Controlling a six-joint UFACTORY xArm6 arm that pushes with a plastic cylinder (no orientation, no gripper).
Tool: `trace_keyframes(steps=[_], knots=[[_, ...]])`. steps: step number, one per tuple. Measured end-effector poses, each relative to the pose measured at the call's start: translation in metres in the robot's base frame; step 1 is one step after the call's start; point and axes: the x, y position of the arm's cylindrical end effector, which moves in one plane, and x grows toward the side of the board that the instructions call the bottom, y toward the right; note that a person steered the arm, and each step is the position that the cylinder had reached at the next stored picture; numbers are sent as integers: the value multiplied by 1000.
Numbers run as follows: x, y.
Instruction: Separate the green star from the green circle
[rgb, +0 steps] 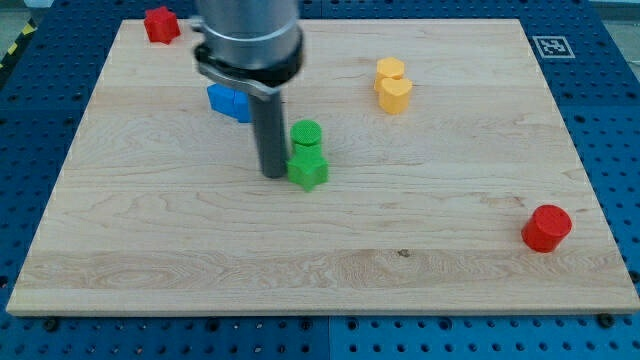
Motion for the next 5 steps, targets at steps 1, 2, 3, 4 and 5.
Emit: trace_keyframes(steps=[1, 2, 3, 4, 5], knots=[[1, 36], [28, 47], [41, 64], [44, 94], [46, 118]])
